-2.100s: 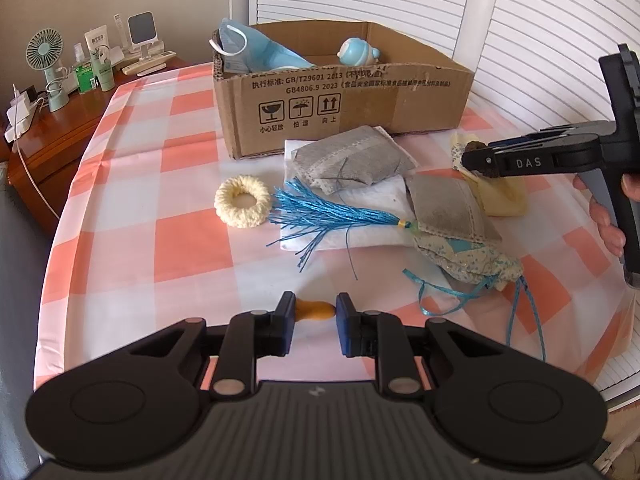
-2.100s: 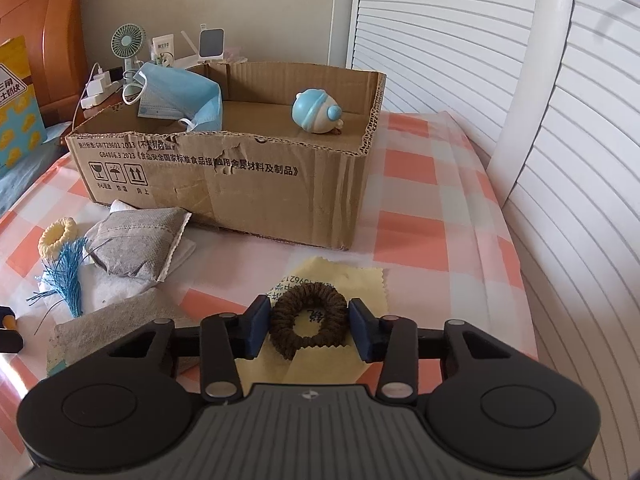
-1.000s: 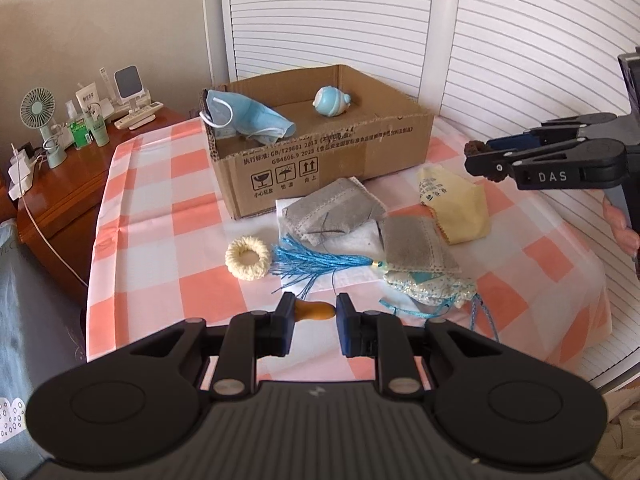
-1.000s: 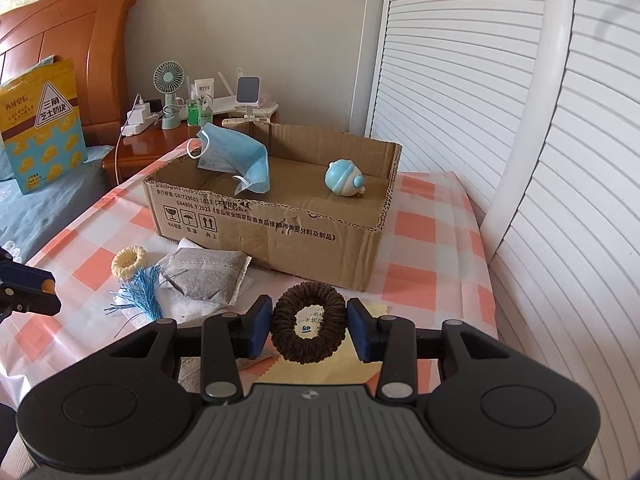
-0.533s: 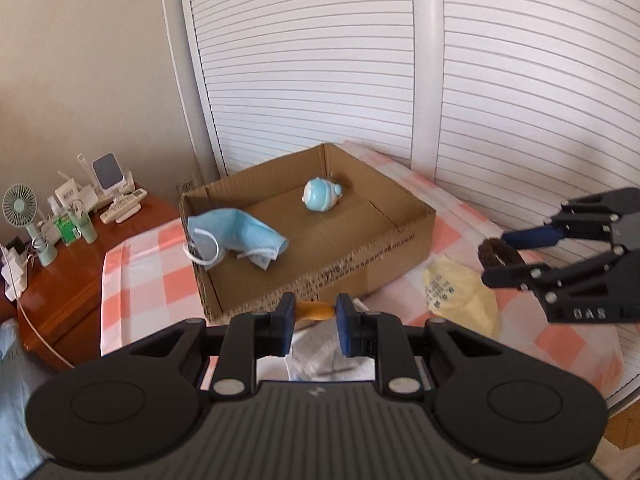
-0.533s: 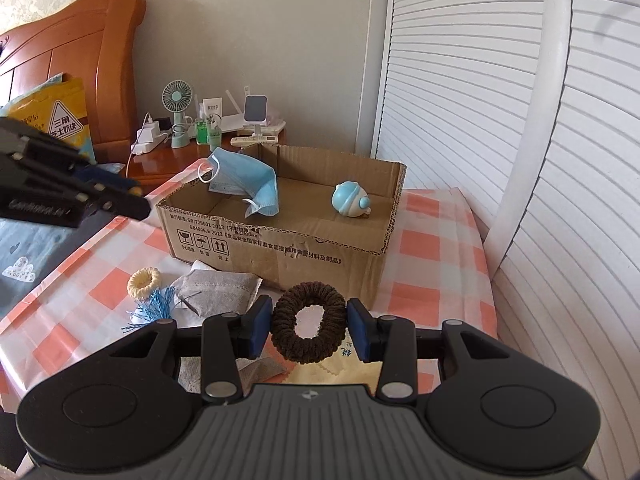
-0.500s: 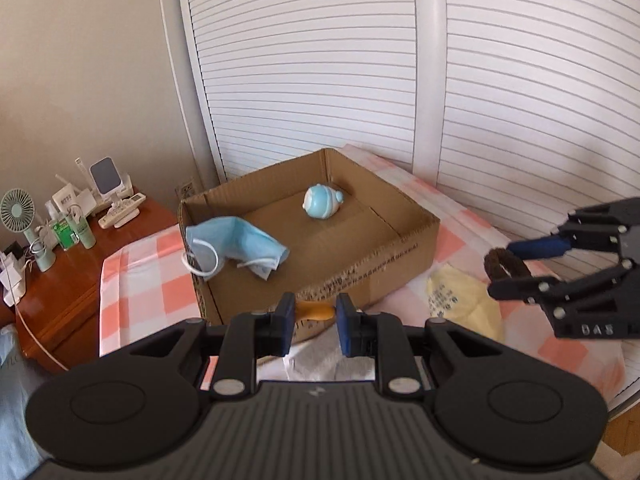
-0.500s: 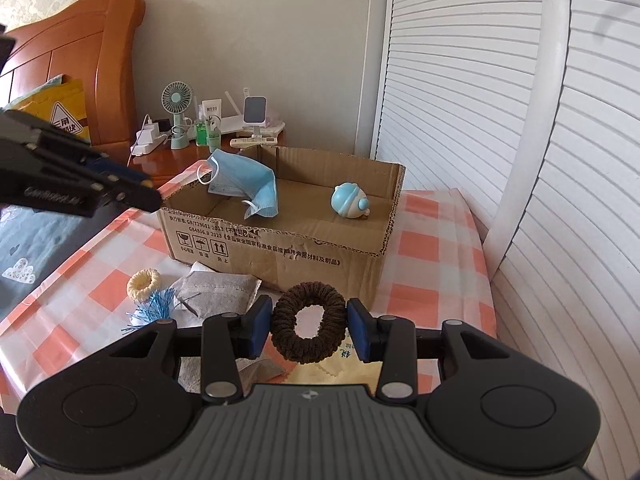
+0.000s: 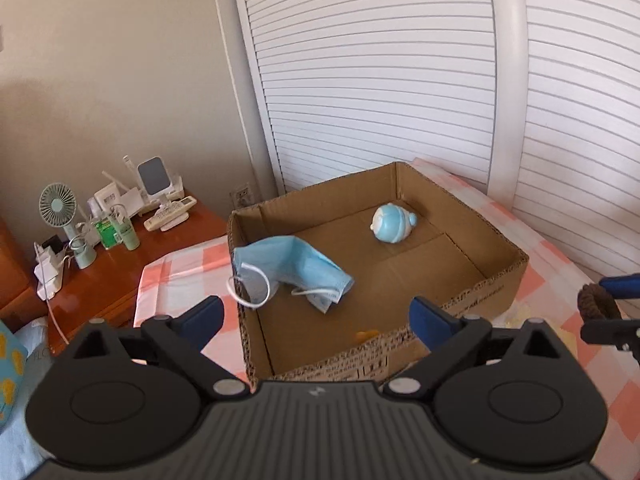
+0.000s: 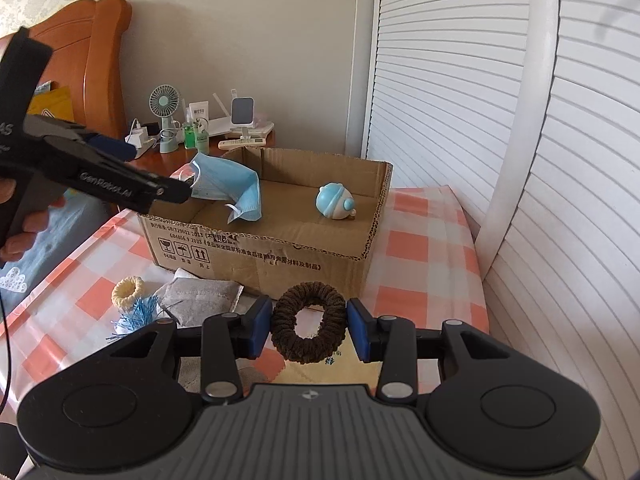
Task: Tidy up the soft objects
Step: 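Carry the brown hair tie into the box and open the right gripper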
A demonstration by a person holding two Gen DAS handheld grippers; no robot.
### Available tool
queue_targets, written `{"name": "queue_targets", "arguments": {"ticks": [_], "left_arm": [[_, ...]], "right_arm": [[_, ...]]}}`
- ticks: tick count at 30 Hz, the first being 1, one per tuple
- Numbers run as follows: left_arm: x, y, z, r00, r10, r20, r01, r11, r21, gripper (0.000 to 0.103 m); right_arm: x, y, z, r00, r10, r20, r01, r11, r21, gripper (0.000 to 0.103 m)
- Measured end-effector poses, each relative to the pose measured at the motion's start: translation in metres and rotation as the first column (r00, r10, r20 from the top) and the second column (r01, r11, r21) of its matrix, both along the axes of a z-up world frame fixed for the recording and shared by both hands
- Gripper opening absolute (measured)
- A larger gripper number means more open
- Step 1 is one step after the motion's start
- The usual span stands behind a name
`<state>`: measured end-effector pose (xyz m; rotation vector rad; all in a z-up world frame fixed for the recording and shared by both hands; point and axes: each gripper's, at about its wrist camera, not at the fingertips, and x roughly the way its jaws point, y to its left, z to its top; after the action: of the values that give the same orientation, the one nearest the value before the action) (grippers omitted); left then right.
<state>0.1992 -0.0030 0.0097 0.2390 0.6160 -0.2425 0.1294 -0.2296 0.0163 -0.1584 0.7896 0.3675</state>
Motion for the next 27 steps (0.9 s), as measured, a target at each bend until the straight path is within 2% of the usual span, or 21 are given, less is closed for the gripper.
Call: {"name": "queue_targets", "arguments": {"ticks": [6, 15, 22, 27], "left_arm": [[-0.04, 0.005, 0.005, 1.0, 0.02, -0.012, -0.021, 0.999, -0.033, 0.101], [-0.071, 0.001, 0.007, 1.0, 0.027, -0.012, -0.028, 0.995, -0.099, 0.102], [-0.088, 0.004, 0.012, 0.999, 0.035, -0.015, -0.036, 0.992, -0.123, 0.102], [-0.104, 0.009, 0.013, 0.999, 0.041, -0.014, -0.042, 0.993, -0.106, 0.102]], "right_arm": [[0.007, 0.008, 0.002, 1.0, 0.002, 0.0, -0.002, 1.0, 0.013, 0.046], [0.021, 0.023, 0.014, 1.0, 0.016, 0.013, -0.016, 1.0, -0.007, 0.046], [0.085, 0.044, 0.006, 0.999, 0.009, -0.046, -0.01, 1.0, -0.02, 0.046], [0.137, 0.064, -0.006, 0.996, -0.011, -0.088, 0.01, 1.0, -0.009, 0.046]]}}
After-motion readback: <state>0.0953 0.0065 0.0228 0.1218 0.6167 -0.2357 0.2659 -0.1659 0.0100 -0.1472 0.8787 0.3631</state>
